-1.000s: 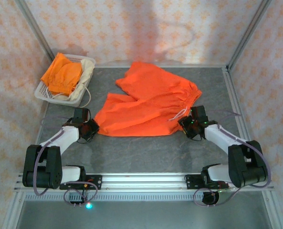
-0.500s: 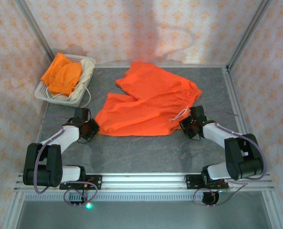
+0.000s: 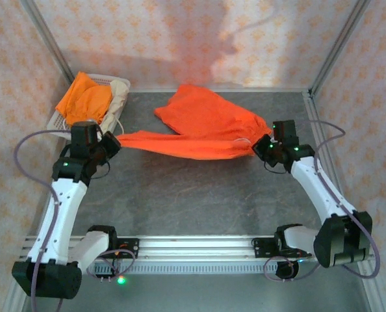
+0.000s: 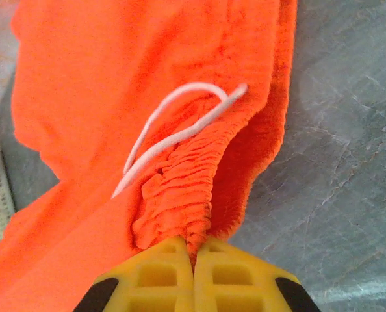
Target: Fold and stack the shorts
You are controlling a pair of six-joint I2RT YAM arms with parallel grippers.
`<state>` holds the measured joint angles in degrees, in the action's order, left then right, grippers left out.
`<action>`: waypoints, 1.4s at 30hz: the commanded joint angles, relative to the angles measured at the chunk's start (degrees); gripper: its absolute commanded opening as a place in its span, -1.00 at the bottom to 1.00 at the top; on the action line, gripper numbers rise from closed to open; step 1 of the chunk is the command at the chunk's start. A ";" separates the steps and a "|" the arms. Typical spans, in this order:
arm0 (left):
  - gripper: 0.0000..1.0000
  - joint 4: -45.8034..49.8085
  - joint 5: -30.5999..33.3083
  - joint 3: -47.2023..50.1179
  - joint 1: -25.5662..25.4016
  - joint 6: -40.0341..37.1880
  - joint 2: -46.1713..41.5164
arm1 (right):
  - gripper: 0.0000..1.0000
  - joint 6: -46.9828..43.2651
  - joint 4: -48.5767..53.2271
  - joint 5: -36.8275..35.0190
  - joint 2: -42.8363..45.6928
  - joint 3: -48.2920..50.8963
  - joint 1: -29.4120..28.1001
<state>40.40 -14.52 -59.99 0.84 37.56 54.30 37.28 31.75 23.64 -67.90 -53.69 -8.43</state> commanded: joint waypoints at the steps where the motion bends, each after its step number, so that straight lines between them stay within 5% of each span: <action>1: -1.00 10.97 2.38 -5.61 0.08 -2.94 -1.67 | -1.00 -4.59 10.41 0.38 3.75 -0.84 0.34; 16: -1.00 19.82 1.63 -28.41 -0.40 -9.12 0.79 | -1.00 -4.37 16.19 3.14 11.97 -1.44 -2.20; 27: -1.00 16.31 4.97 -46.16 -7.60 -15.50 24.48 | -1.00 -1.91 12.76 -4.50 8.22 1.43 -2.03; 42: -1.00 17.28 6.23 -68.59 -9.34 -16.38 54.68 | -1.00 -2.23 6.54 -4.57 -1.57 1.49 1.24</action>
<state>57.41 -11.05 -123.42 -8.12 22.76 106.52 35.07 39.55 21.80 -67.37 -51.75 -7.92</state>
